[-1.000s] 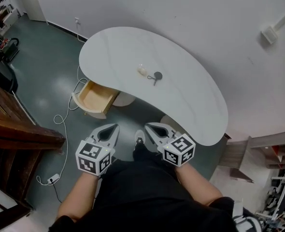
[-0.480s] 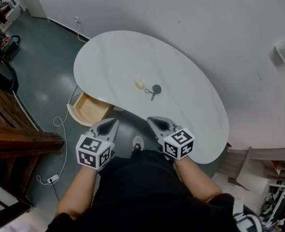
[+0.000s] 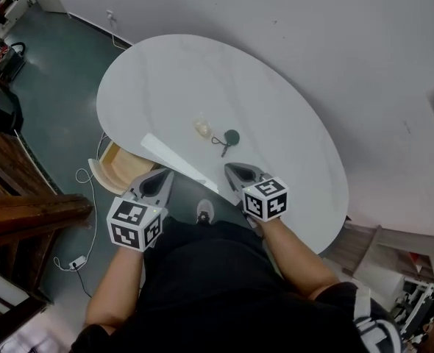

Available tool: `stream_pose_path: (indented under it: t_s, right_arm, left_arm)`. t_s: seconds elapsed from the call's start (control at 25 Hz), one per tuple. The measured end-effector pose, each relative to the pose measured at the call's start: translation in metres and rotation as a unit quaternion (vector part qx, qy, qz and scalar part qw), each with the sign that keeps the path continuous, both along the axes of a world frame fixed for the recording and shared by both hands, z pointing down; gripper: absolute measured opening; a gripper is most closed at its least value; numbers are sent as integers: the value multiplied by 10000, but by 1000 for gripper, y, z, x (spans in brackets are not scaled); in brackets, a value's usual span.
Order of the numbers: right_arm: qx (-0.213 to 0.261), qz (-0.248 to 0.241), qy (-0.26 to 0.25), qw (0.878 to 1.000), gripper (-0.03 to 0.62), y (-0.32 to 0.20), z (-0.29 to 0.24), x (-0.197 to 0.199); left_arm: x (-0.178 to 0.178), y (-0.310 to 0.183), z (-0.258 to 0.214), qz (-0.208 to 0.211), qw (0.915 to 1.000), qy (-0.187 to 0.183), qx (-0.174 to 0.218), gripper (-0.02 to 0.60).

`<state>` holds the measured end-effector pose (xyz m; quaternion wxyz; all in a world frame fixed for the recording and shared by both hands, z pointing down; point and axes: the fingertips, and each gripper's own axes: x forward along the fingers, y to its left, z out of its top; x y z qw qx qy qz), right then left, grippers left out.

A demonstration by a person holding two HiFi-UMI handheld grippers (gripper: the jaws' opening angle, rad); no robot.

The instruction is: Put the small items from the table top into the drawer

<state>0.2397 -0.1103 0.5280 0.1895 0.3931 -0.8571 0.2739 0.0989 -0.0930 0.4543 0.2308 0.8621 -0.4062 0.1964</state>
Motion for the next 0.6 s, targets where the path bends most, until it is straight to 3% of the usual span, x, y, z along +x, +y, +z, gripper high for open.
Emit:
stream_pose_path:
  t_s: [0.44, 0.6]
  right_arm:
    - [-568, 634, 336, 9958, 11, -32, 43, 8]
    - [-786, 1147, 472, 9892, 96, -44, 60, 13]
  left_arm:
    - [-9, -25, 7, 242, 9995, -47, -200, 15]
    - [-19, -28, 12, 418, 9986, -73, -301, 15]
